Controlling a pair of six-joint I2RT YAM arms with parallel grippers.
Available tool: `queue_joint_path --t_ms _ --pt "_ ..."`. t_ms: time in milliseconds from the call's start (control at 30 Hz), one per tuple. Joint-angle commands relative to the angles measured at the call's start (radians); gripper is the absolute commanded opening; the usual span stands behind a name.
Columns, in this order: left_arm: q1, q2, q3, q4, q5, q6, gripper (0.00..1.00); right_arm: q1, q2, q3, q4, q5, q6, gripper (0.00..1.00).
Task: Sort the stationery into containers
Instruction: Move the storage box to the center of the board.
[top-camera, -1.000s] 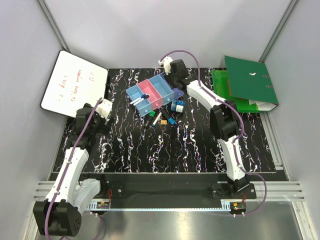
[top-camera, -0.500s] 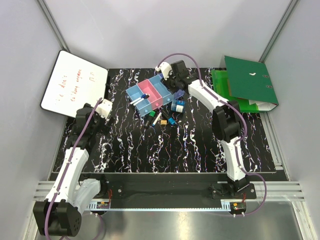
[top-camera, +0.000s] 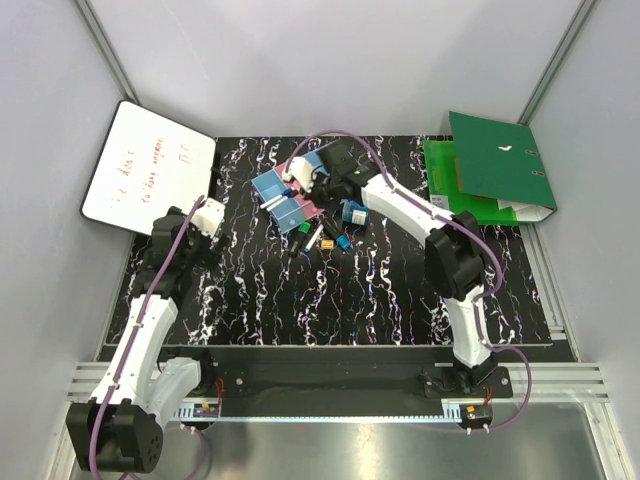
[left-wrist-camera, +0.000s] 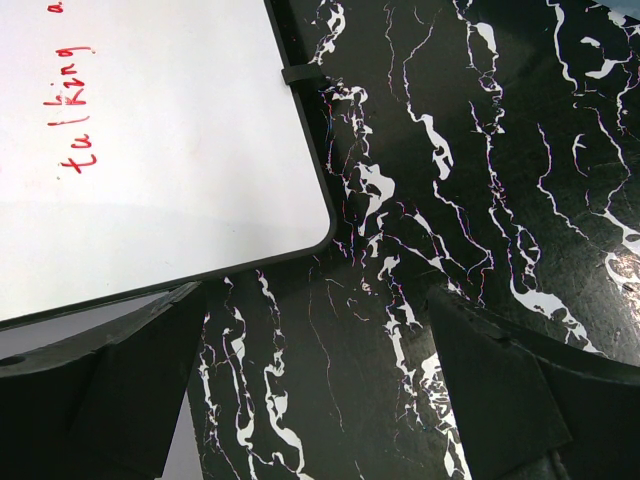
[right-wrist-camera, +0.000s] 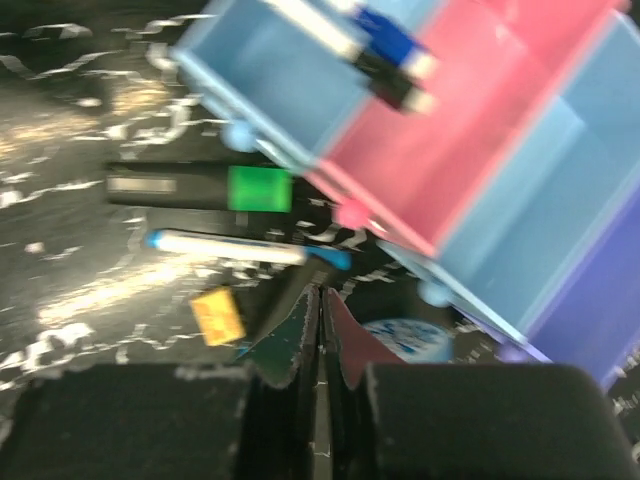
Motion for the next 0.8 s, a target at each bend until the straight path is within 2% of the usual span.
queue_joint_path --t_ms 0,167,767 --pt "-0.003 -0.005 0.011 0.022 -0.001 0.004 0.99 0.051 -0.024 0.009 -0.036 -0.045 -0.044 0.07" --pt "-0.003 -0.006 0.013 0.022 -0.001 0.002 0.99 0.081 0.028 0.058 -0.042 -0.046 -0.021 0.00" --pt "-0.003 -0.013 0.002 0.022 -0.004 -0.002 0.99 0.136 0.190 0.204 -0.041 -0.023 -0.015 0.00"
